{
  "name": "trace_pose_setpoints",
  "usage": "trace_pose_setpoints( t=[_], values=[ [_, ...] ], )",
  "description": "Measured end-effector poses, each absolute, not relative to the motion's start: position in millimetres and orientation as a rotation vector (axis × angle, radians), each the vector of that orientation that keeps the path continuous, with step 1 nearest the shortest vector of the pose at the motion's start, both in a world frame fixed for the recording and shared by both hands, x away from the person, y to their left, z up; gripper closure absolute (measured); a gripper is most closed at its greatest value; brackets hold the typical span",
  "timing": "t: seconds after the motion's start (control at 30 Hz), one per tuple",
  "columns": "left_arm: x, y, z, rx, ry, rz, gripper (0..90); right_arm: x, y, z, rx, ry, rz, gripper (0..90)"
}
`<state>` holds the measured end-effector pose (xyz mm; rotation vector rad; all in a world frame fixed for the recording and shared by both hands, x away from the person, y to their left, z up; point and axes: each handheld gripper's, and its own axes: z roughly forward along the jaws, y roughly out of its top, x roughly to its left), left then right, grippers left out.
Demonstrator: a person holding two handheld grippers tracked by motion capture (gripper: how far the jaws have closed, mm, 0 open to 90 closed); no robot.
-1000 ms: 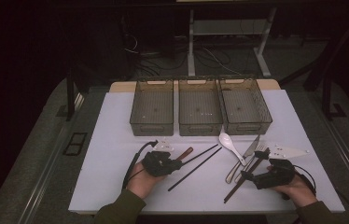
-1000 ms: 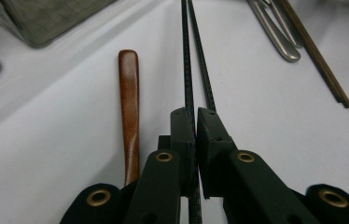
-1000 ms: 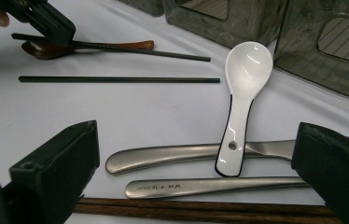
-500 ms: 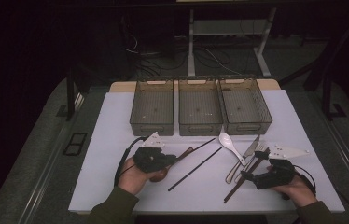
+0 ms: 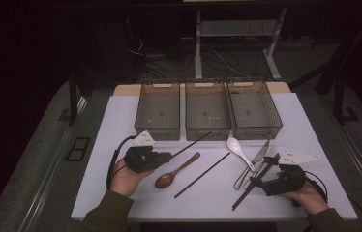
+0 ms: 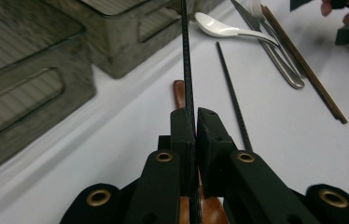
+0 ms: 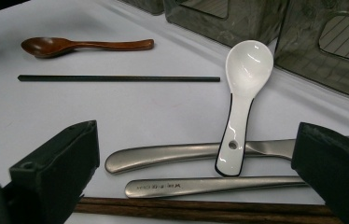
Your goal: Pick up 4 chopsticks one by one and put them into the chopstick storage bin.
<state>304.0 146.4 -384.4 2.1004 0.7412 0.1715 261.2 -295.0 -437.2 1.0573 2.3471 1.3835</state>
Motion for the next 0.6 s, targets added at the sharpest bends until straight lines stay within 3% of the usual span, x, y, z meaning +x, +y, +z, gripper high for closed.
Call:
trace_pose_setpoints(
  t=[0.6],
  values=[
    [315.9, 187.8, -376.9, 2.007, 0.869, 0.244, 84.5, 261.6, -294.7, -437.6, 1.056, 2.349, 1.379, 0.7]
  ],
)
